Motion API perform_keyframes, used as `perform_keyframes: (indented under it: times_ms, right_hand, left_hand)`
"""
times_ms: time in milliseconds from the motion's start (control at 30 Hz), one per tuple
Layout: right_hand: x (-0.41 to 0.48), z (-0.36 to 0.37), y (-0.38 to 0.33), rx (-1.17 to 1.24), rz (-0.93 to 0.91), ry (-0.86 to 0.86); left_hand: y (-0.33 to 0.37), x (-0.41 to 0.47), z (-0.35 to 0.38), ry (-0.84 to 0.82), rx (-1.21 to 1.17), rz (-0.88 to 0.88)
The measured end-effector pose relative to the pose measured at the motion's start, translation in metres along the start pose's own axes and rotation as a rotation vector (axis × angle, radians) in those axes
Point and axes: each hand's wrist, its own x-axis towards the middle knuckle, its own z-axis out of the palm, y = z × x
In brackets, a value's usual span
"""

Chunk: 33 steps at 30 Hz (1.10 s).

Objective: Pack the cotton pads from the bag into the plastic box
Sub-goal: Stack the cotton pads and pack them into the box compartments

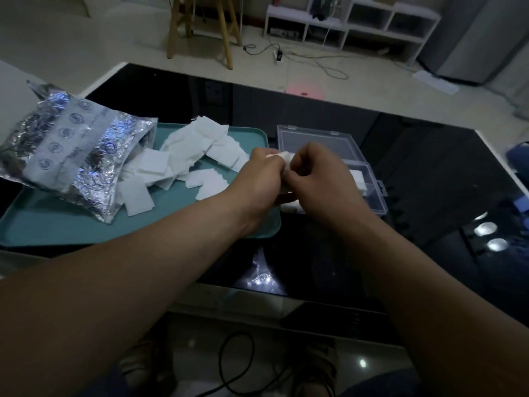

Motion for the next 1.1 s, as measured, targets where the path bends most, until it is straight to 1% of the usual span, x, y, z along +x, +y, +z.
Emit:
perform_keyframes:
  times_ms: [67, 133, 167, 233, 367, 433, 500, 633, 733, 933, 1000, 1100]
  right_hand:
    - [0.005, -0.014, 0.009, 0.042, 0.044, 0.035]
    - [0.013, -0.033, 0.022, 0.084, 0.107, 0.102]
    - [0.016, -0.044, 0.03, 0.086, 0.143, 0.147]
    - [0.02, -0.063, 0.049, 0.061, 0.223, 0.192]
    - [0.017, -0.07, 0.076, -0.033, 0.33, 0.094]
    - [0.016, -0.064, 0.082, -0.117, 0.326, 0.039]
    - [0.015, -0.061, 0.087, -0.199, 0.322, 0.006]
    - [0.016, -0.062, 0.095, -0.249, 0.328, -0.042]
    - [0.018, -0.056, 0.093, -0.3, 0.342, -0.056]
    - [0.015, -0.043, 0.087, -0.5, 0.333, -0.046]
    - [0.015, -0.041, 0.087, -0.521, 0.32, -0.026]
    - [0.017, -0.041, 0.084, -0.519, 0.306, -0.037]
  left_hand:
    - [-0.004, 0.008, 0.009, 0.007, 0.116, 0.037]
    - [-0.007, 0.018, 0.013, 0.031, 0.35, 0.153]
    - [-0.008, 0.022, 0.014, 0.024, 0.456, 0.222]
    - [-0.012, 0.027, 0.015, -0.044, 0.664, 0.303]
    - [-0.031, 0.032, 0.022, -0.197, 1.167, 0.447]
    - [-0.04, 0.033, 0.024, -0.219, 1.402, 0.517]
    - [-0.045, 0.034, 0.025, -0.233, 1.555, 0.572]
    - [-0.048, 0.033, 0.023, -0.249, 1.646, 0.597]
    - [-0.05, 0.035, 0.023, -0.249, 1.653, 0.608]
    - [-0.053, 0.035, 0.018, -0.266, 1.644, 0.63]
    - [-0.052, 0.035, 0.015, -0.27, 1.589, 0.643]
    - [-0.043, 0.032, 0.008, -0.211, 1.435, 0.681]
